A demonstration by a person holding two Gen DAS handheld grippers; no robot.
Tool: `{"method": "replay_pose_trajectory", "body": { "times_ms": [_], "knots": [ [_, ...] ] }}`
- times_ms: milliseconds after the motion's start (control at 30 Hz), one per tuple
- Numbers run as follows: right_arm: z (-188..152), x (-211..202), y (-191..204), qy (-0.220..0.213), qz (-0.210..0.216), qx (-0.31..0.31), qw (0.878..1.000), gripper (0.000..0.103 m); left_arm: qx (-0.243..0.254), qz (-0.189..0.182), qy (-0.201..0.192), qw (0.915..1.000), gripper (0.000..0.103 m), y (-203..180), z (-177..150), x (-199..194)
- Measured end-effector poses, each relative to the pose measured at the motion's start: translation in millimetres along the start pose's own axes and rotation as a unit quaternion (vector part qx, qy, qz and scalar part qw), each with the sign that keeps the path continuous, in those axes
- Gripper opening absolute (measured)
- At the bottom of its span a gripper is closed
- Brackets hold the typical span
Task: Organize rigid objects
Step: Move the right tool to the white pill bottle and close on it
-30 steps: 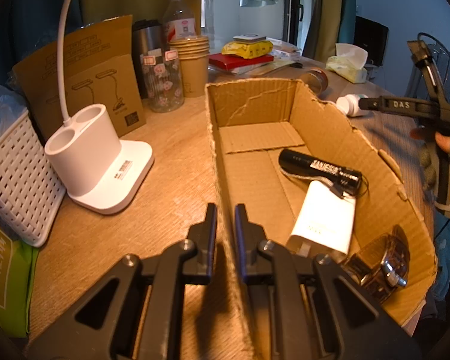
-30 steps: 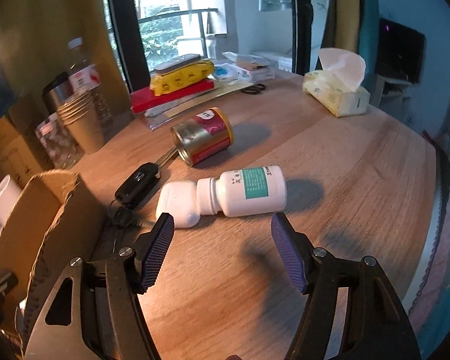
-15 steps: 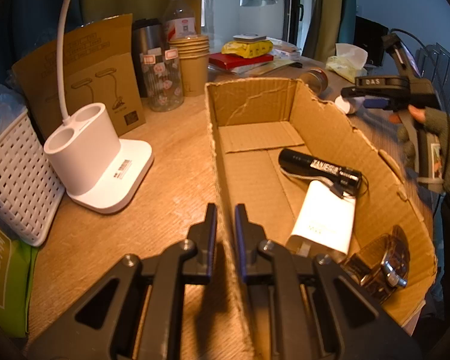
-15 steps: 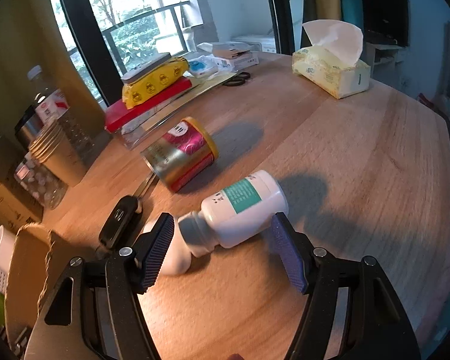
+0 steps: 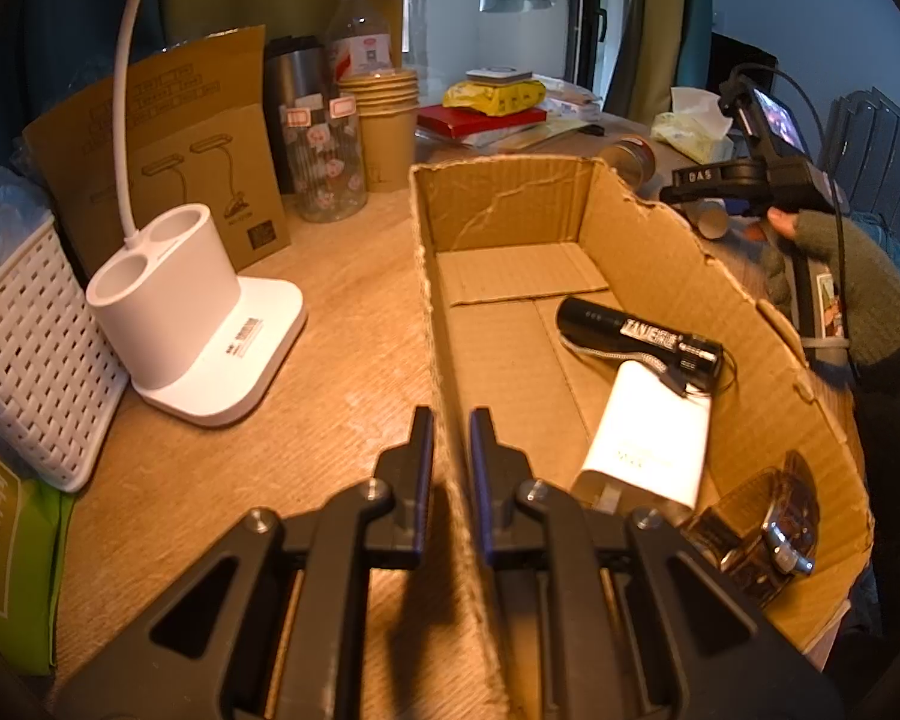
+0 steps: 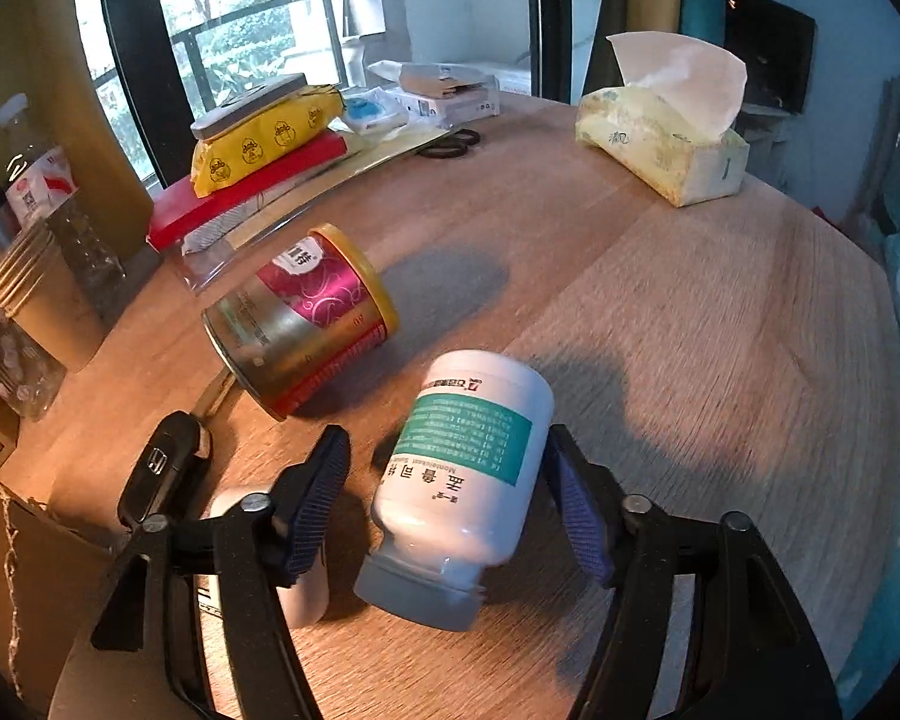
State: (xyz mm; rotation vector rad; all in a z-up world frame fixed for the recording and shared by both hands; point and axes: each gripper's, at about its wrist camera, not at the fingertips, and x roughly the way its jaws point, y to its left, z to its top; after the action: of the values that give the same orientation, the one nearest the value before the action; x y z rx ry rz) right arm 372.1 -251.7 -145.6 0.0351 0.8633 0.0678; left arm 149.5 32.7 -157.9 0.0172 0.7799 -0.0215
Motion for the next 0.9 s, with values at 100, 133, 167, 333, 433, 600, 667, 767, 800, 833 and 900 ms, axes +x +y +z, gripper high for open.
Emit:
{"method": "replay_pose_trajectory", "body": {
  "times_ms": [100, 133, 167, 333, 433, 600, 667, 767, 800, 833, 900],
  "knots": [
    [-1, -2, 0, -0.002, -0.002, -0.005, 1.000, 0.049, 0.000, 0.000, 0.000, 1.0000, 0.013, 0, 0, 0],
    [-1, -4, 1, -0.005, -0.001, -0.009, 1.000, 0.049, 0.000, 0.000, 0.000, 1.0000, 0.013, 0, 0, 0],
    [-2, -5, 2, -0.008, -0.001, -0.014, 1.000, 0.049, 0.000, 0.000, 0.000, 1.0000, 0.013, 0, 0, 0],
    [-7, -17, 5, -0.019, 0.007, -0.025, 0.999, 0.048, 0.000, 0.000, 0.000, 1.0000, 0.013, 0, 0, 0],
    [-10, -30, 7, -0.032, 0.014, -0.028, 0.999, 0.048, 0.000, 0.001, 0.000, 1.0000, 0.013, 1, 1, 0],
    [-15, -57, 12, -0.052, 0.033, -0.031, 0.998, 0.048, 0.000, 0.000, 0.000, 1.0000, 0.014, 1, 1, 0],
    [-17, -66, 15, -0.057, 0.038, -0.036, 0.997, 0.048, 0.000, 0.000, 0.001, 1.0000, 0.014, 0, 0, 0],
    [-21, -80, 21, -0.064, 0.047, -0.044, 0.996, 0.048, 0.000, 0.000, 0.000, 1.0000, 0.014, 1, 1, 0],
    [-22, -84, 23, -0.065, 0.050, -0.046, 0.996, 0.048, 0.000, 0.001, 0.000, 1.0000, 0.014, 1, 1, 0],
    [-23, -88, 24, -0.067, 0.054, -0.046, 0.995, 0.048, 0.000, 0.001, 0.000, 1.0000, 0.014, 0, 0, 0],
    [-26, -95, 27, -0.070, 0.064, -0.044, 0.995, 0.048, 0.000, 0.002, -0.001, 1.0000, 0.014, 2, 1, -1]
  ]
}}
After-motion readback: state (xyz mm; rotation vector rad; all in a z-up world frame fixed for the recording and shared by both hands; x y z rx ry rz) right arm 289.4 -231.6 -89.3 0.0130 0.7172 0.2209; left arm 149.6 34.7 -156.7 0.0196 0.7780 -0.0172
